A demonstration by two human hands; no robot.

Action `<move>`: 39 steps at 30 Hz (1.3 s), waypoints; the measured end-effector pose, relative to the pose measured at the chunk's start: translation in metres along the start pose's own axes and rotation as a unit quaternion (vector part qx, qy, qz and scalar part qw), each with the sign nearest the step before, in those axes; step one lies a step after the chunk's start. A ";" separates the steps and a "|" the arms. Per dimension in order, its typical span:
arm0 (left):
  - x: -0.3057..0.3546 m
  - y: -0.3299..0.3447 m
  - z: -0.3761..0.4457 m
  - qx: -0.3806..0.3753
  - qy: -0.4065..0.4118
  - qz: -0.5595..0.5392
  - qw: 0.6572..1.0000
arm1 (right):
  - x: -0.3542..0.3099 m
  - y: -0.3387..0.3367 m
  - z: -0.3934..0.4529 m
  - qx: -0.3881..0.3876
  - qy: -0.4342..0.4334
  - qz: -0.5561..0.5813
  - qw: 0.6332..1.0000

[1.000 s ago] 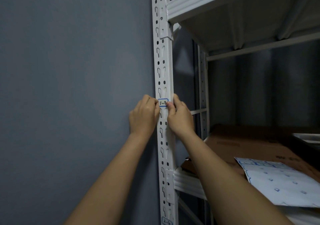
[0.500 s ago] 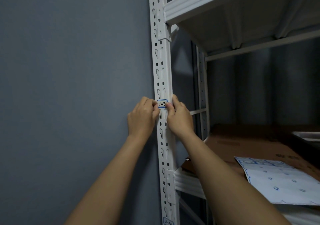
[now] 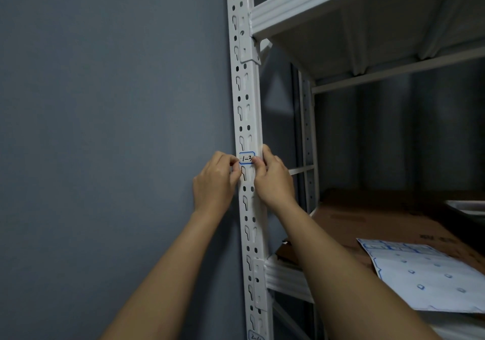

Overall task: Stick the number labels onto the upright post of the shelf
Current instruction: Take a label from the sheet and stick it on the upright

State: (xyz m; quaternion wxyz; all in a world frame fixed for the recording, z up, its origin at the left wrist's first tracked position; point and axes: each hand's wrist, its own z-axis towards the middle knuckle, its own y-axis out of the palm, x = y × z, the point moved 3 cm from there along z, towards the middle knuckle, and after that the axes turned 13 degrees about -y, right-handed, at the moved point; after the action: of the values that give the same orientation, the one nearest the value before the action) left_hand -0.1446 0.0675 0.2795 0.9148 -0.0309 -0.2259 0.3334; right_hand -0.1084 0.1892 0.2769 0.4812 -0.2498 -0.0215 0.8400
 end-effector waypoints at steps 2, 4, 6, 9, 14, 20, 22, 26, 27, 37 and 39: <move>0.000 0.000 0.000 -0.001 -0.003 -0.003 1.000 | 0.000 0.000 0.000 -0.002 0.001 0.001 1.000; 0.001 0.000 -0.001 -0.005 -0.005 -0.005 1.000 | 0.000 0.000 0.000 -0.004 0.003 -0.001 1.000; 0.000 0.000 -0.002 -0.008 -0.008 -0.008 1.000 | 0.000 0.000 0.000 -0.007 0.003 -0.002 1.000; -0.002 0.000 -0.004 -0.013 -0.017 -0.012 1.000 | 0.000 0.000 0.000 -0.005 0.000 -0.001 1.000; -0.003 -0.002 -0.007 -0.010 -0.012 -0.013 1.000 | -0.001 -0.002 -0.001 -0.005 0.005 0.004 1.000; -0.004 -0.005 -0.002 0.005 -0.009 -0.069 0.998 | -0.002 -0.002 -0.001 -0.007 0.006 -0.001 1.000; -0.003 -0.007 0.001 0.008 -0.024 -0.110 0.994 | -0.001 -0.002 -0.001 -0.006 0.005 -0.001 1.000; 0.006 -0.015 0.004 -0.010 -0.051 -0.222 0.974 | -0.002 -0.002 -0.002 -0.005 -0.005 0.017 1.000; 0.007 -0.017 0.004 -0.019 -0.065 -0.243 0.968 | -0.001 -0.002 -0.002 -0.003 -0.007 0.033 0.999; 0.013 -0.035 0.001 -0.136 -0.193 -0.418 0.877 | -0.049 -0.032 -0.001 0.122 -0.130 0.170 0.969; 0.015 -0.038 -0.001 -0.147 -0.195 -0.418 0.875 | -0.055 -0.032 0.003 0.069 -0.110 0.171 0.977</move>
State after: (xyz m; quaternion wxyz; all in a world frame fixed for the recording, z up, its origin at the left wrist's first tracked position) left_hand -0.1114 0.0478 0.2924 0.8913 -0.0019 -0.4378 -0.1182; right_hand -0.0617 0.1619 0.3099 0.3408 -0.1223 0.0268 0.9318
